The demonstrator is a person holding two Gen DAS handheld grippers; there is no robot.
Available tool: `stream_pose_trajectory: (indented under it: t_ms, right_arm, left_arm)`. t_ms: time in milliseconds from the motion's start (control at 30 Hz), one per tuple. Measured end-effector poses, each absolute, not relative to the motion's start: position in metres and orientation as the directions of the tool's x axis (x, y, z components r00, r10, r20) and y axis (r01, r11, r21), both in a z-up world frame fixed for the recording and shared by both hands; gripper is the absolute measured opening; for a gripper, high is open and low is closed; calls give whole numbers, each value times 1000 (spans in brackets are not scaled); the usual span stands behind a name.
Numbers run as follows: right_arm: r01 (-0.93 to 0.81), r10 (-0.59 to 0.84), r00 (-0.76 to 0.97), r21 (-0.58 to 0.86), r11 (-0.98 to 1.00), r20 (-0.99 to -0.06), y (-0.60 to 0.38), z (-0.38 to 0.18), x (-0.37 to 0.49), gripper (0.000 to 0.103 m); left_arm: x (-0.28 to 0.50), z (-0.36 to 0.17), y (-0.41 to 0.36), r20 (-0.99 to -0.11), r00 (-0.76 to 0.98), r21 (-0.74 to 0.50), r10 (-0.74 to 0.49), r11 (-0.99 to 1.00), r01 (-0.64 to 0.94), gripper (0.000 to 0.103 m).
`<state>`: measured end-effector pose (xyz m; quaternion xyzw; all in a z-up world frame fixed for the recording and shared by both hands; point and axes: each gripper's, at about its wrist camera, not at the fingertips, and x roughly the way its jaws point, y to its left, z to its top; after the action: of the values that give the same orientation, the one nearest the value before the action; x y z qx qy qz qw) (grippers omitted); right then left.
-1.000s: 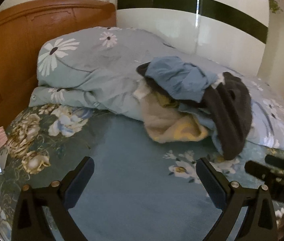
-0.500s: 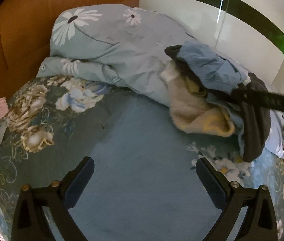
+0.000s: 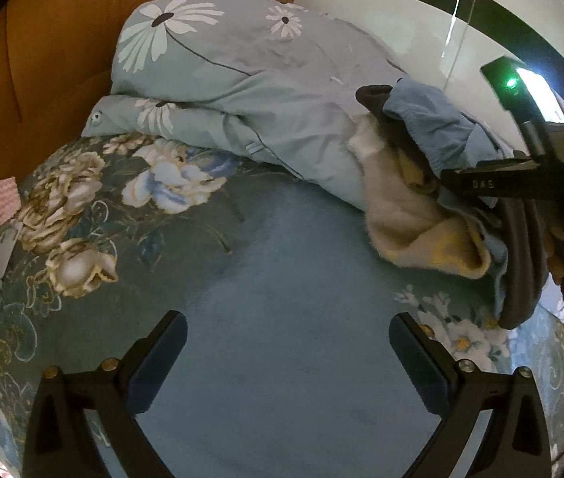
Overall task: Fold clothes
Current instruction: 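Grasp the light blue garment on the pile with the right gripper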
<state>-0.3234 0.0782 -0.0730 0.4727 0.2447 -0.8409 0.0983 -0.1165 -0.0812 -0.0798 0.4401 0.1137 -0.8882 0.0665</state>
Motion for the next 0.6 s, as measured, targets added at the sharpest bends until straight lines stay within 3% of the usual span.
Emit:
stream_pose_trajectory:
  t_ms: [167,600]
  right_arm:
    - [320,86,-496,-275,-907,-864,99,-67,-340,11]
    - [252,-193,-463,80,-964,-865,154,8,-288,6]
  left_arm:
    - [-114,-81,-89,-805,-594,-162,-10,-958,236,103]
    - [-100,-55,-94,-789,-613,-216,38,-952,218,103]
